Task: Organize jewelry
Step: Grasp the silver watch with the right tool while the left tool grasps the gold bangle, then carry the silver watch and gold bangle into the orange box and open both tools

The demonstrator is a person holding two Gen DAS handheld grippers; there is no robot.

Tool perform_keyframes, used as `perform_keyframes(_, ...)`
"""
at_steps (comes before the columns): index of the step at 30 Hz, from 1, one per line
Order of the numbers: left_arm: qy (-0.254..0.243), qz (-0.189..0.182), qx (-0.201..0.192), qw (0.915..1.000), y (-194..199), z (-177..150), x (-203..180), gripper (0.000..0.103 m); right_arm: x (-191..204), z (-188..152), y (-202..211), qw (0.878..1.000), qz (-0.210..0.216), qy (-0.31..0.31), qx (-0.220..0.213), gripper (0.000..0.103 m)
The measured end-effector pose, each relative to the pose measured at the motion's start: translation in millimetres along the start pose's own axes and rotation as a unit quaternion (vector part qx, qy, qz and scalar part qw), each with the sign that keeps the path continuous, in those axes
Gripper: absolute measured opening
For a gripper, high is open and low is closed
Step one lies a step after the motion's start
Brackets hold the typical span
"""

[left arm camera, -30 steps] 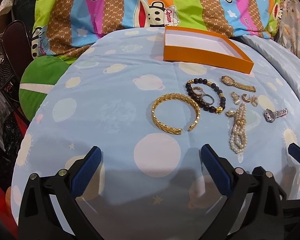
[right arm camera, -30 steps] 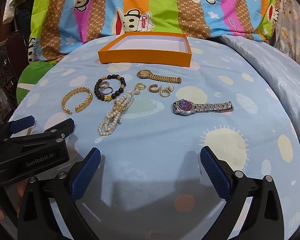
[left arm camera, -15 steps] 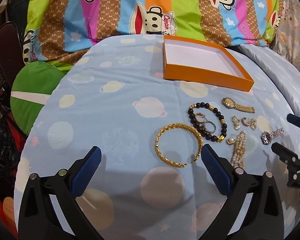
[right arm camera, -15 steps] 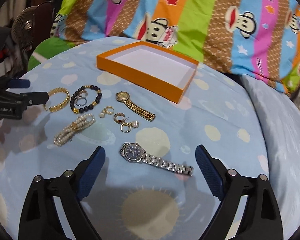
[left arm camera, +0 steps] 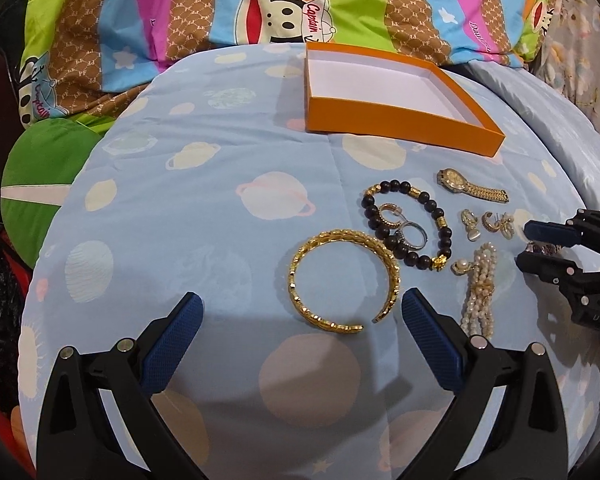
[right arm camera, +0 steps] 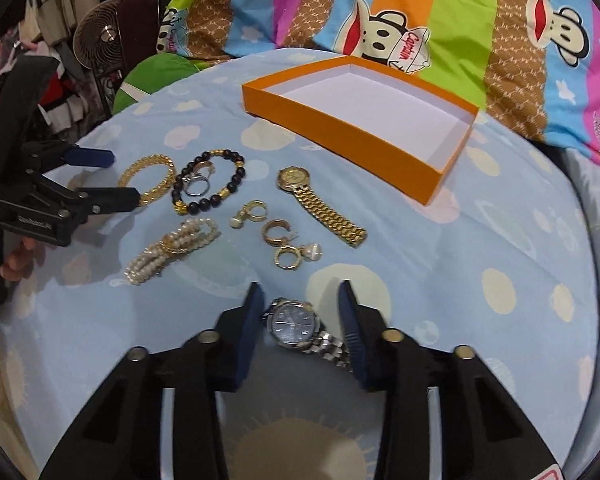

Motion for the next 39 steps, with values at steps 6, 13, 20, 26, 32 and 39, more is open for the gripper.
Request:
perform_keyframes(6, -0.019, 0.012, -0.001, 0.9997, -8.3, 2.6, -10.4, 0.097, -2.6, -0.7, 1.6, 0.999, 0.003, -0.036, 0.005, 0.026)
perform_keyframes(13, -0.020, 0.013, -0.012, 0.9996, -11.4, 9.5, -13.1, 0.092, -2.9, -7.6, 5.9, 1.000, 0.004, -0.013, 0.015, 0.040)
perform_keyframes(20, -0.022, 0.011, -0.027, 0.9993, -7.3, 13.3, -14.2, 0.064, -3.4, -10.1, 7.2, 1.000, 0.009, -0.004, 0.026, 0.029)
perform_keyframes(26, -0.014, -0.004, -0.026, 0.9996, -4.8, 15.8, -11.7, 0.056, -4.1, -9.3, 12.0, 1.000, 0.003, -0.026, 0.016, 0.028)
perform_keyframes(32, -0.001, -0.027, -0.022, 0.9994, 0.6, 18.4, -8.6, 0.056, -5.6, 1.5, 31.4, 0.998, -0.008, -0.060, -0.020, 0.028)
perform_keyframes(39, -0.002, -0.034, -0.046, 0.9984, 19.9, 36.3, -4.3, 0.056, -18.0, 30.3, 53.3, 0.991, -0.014, -0.112, -0.066, 0.028)
Point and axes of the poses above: each gripper's, at about its wrist camera, not at the fingertips, and y roughly against the way its jaws point, x to its left, z to its top, the point moved 7 cm from there along -y, roughly the way its jaws point, and after that the axes turned 6 degrees about x, right-handed, at the moved point
